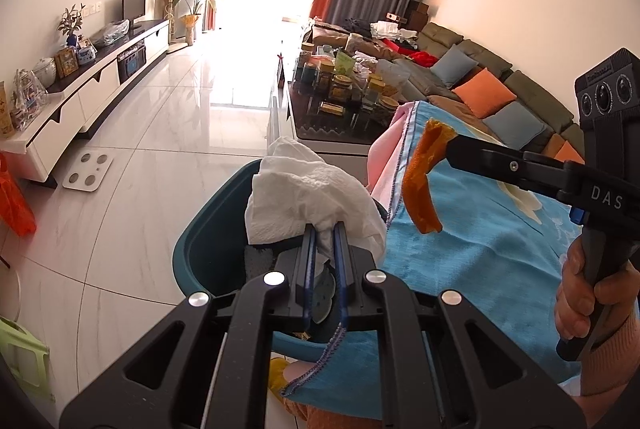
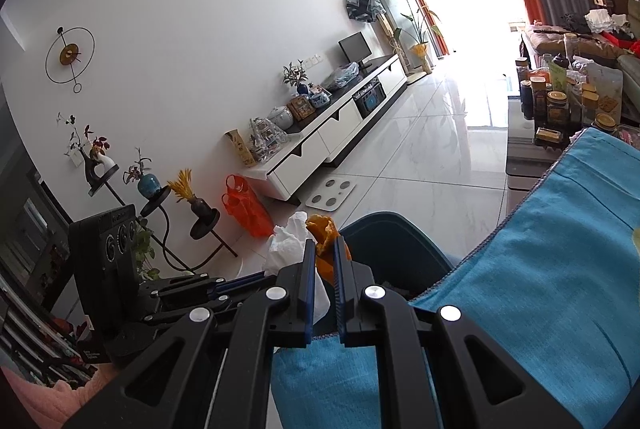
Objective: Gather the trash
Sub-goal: 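Lower the white tissue into the teal bin with the left gripper while the right gripper lowers the orange peel, then open both grippers to drop the tissue and orange peel into the bin, then move both open grippers back over the bed toward the remaining trash, then grasp an orange peel piece with the left gripper while the right gripper grasps a clear plastic wrapper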
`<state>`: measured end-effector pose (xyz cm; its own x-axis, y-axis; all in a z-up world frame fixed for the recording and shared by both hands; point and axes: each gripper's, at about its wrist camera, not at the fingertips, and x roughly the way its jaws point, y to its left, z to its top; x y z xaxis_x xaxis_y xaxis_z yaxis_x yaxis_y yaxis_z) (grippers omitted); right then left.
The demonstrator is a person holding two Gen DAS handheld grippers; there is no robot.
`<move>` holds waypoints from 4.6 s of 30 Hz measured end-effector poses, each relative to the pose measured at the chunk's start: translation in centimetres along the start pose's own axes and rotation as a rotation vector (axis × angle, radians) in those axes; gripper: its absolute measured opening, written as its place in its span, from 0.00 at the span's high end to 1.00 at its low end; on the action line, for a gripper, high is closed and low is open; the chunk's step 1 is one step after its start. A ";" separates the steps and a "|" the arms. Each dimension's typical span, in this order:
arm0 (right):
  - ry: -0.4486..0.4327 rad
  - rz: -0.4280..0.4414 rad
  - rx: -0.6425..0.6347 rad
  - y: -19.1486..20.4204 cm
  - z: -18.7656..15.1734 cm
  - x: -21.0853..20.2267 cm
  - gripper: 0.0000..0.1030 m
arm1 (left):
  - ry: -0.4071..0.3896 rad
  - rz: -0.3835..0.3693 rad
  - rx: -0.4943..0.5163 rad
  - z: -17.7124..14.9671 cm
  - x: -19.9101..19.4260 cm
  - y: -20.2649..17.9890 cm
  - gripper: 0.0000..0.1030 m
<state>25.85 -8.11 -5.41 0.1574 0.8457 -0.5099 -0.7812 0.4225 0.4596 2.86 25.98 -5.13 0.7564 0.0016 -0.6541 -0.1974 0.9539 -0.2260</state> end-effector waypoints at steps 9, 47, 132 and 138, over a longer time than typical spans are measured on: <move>0.014 0.001 0.001 0.0 0.4 1.1 0.93 | 0.009 0.011 -0.012 0.0 0.9 0.3 0.91; 0.118 -0.058 0.039 0.0 0.1 6.6 0.93 | 0.125 0.038 -0.064 -0.4 7.3 1.6 0.90; -0.302 -0.749 0.601 -25.1 -16.7 -34.3 0.64 | 0.383 -0.639 0.581 -7.3 14.6 -45.3 0.82; -0.318 -0.740 0.589 -24.3 -16.8 -34.6 0.72 | 0.374 -0.637 0.570 -7.2 14.5 -45.2 0.91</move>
<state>29.24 -53.17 -11.19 0.7055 0.3152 -0.6348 -0.0098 0.8999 0.4360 18.24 -19.25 -9.57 0.3469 -0.5750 -0.7410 0.5969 0.7447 -0.2986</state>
